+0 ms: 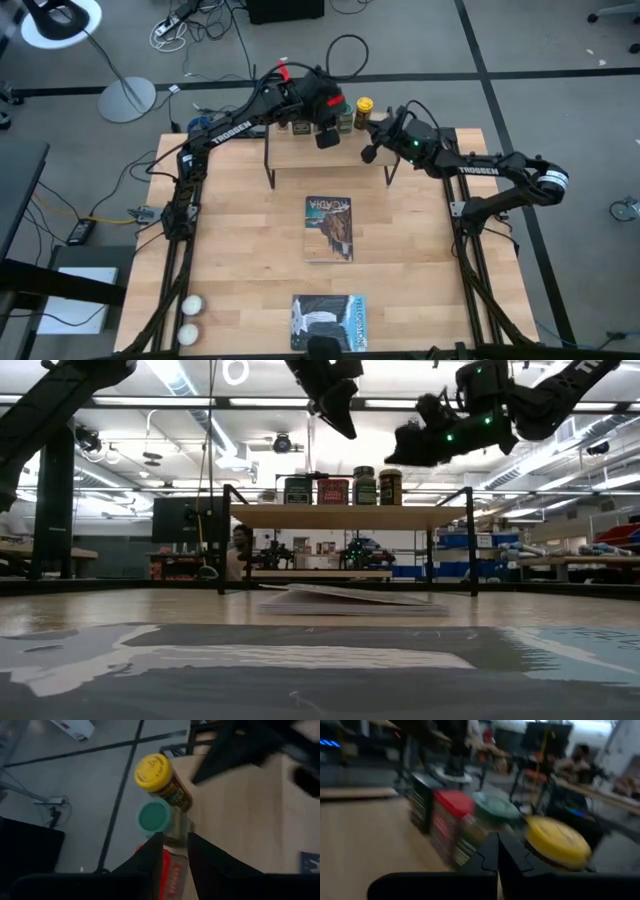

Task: Shelf spices
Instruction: Adjust the seasoning can and bottle on the shelf

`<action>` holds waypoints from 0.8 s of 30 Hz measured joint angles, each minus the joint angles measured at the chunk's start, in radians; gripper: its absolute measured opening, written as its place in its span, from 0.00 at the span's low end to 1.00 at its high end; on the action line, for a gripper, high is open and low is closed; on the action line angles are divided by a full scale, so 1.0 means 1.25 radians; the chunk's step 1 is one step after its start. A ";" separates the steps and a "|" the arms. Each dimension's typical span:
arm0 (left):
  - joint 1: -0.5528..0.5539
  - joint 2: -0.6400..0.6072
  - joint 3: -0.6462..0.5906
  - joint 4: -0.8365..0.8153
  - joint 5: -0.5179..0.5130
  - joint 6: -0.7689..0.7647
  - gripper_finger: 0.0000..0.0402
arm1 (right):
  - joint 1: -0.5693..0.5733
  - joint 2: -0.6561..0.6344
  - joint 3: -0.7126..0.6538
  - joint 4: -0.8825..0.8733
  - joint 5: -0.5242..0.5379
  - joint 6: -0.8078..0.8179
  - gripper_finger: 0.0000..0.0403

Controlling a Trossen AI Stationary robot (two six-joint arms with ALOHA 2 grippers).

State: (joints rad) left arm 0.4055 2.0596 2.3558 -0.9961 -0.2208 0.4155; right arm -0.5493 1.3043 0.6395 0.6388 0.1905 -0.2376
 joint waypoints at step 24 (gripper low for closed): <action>0.019 -0.063 -0.001 0.097 -0.019 -0.024 0.38 | -0.010 -0.023 0.420 -0.564 -0.089 -0.113 0.15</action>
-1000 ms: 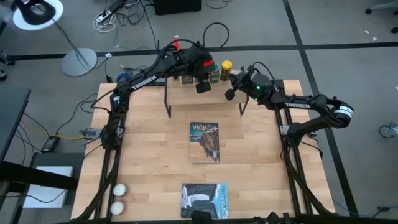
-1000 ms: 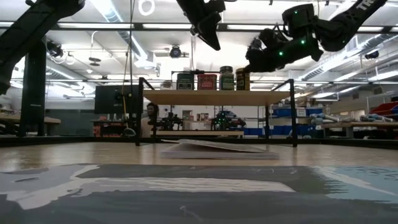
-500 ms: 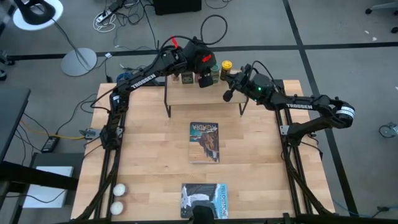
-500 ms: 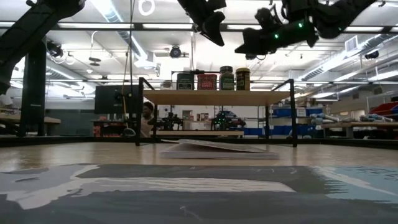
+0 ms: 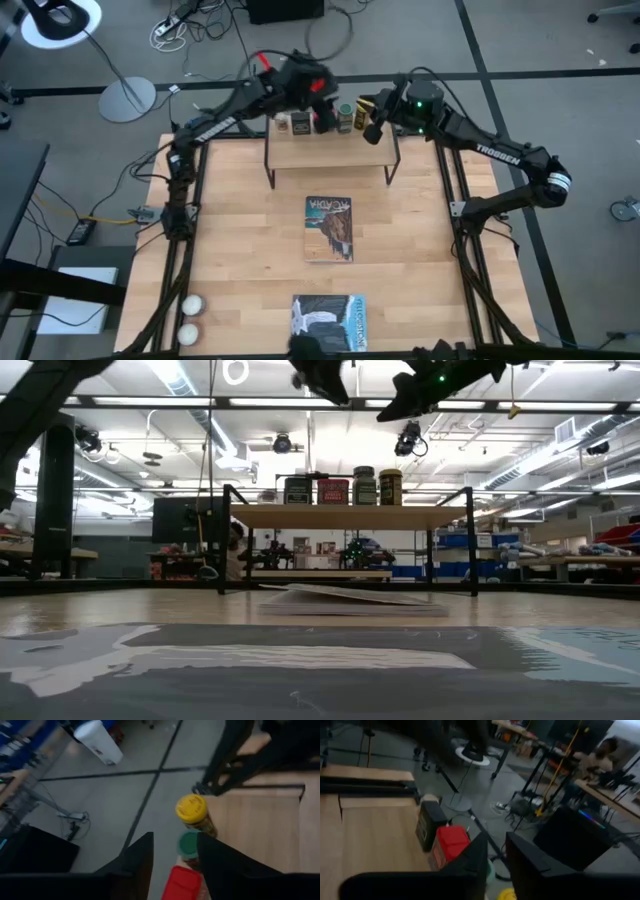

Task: Shelf spices
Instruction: Adjust the seasoning can and bottle on the shelf

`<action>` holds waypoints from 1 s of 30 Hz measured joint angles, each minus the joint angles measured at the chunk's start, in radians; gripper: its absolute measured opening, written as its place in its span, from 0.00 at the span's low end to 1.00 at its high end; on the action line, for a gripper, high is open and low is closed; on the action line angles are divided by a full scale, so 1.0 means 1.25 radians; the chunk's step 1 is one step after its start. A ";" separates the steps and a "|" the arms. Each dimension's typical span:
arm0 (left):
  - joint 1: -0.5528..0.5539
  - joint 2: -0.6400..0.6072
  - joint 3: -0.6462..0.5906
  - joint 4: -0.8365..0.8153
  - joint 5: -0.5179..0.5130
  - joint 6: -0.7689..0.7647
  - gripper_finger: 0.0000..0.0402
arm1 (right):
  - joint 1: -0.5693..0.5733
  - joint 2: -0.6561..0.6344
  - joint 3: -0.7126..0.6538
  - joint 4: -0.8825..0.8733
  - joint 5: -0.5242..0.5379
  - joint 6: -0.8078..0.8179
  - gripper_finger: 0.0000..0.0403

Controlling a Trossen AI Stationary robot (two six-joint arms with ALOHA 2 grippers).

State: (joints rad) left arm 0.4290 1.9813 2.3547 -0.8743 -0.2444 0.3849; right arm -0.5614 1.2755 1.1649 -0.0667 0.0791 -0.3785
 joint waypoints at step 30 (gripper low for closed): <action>0.008 -0.208 0.001 -0.156 -0.051 -0.119 0.48 | -0.161 0.065 0.129 -0.117 -0.150 0.015 0.61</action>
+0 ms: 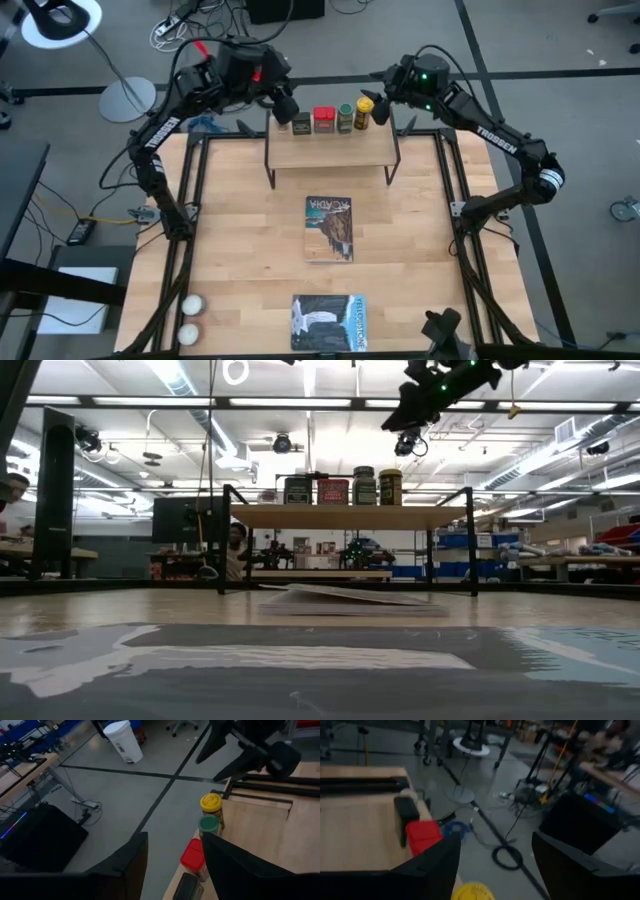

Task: Shelf spices
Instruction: Adjust the seasoning can and bottle on the shelf

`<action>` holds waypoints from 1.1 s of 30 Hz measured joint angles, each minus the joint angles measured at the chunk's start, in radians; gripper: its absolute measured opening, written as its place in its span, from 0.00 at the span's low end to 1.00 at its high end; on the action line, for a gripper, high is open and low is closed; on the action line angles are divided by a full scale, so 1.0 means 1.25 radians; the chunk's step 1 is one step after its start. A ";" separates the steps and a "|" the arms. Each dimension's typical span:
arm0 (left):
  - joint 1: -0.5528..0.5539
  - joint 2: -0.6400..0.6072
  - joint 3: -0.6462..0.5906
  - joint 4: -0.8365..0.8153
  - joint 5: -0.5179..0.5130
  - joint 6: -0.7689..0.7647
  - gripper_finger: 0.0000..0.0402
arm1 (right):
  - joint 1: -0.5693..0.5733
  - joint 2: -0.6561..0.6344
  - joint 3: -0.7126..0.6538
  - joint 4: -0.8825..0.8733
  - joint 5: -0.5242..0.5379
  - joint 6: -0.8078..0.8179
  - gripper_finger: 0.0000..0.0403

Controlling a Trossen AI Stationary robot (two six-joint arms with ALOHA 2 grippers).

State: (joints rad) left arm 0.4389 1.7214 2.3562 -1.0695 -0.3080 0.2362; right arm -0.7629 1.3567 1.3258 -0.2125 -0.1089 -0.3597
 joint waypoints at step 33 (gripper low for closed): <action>0.059 0.001 0.000 -0.078 0.005 -0.005 0.48 | -0.095 0.142 -0.001 -0.039 -0.209 0.077 0.57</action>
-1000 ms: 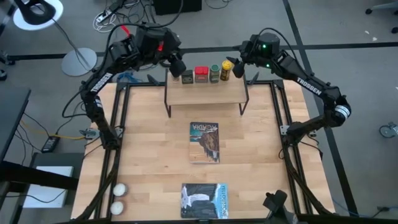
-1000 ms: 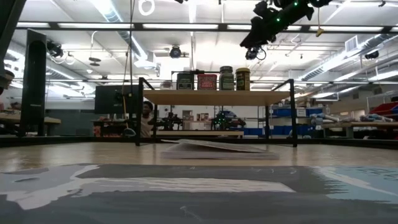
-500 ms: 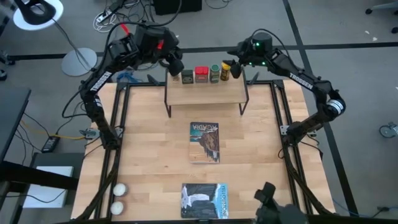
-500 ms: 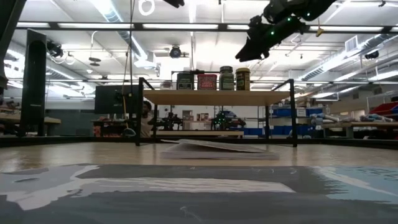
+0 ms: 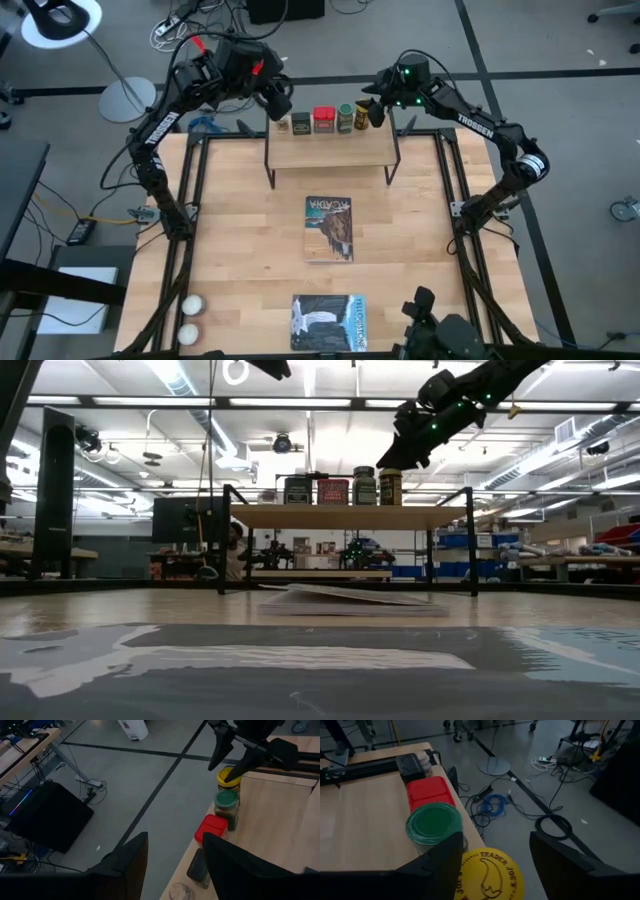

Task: Shelf spices
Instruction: Adjust the seasoning can and bottle on the shelf

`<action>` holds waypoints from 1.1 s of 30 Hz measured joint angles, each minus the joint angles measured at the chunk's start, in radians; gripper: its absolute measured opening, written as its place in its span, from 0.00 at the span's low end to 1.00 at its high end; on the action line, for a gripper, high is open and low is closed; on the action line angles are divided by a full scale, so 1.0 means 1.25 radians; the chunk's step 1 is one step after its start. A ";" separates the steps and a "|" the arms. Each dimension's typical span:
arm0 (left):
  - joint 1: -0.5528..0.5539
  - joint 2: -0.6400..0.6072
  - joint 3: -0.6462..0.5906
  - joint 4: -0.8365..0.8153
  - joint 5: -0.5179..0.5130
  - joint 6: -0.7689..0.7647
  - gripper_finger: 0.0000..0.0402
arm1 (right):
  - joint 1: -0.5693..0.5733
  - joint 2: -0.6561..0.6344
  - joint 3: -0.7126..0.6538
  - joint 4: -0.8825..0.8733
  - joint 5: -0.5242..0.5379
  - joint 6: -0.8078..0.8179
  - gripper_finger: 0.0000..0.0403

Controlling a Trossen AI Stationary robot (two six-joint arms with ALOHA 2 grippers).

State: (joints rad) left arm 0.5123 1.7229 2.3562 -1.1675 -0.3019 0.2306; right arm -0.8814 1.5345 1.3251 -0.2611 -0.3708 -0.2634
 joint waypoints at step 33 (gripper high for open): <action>0.010 0.000 0.000 -0.005 0.000 0.012 0.48 | 0.016 -0.038 -0.002 -0.121 -0.029 -0.027 0.54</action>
State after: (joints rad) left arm 0.5243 1.7229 2.3562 -1.1736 -0.3016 0.2451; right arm -0.8616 1.4876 1.3232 -0.4127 -0.4072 -0.2966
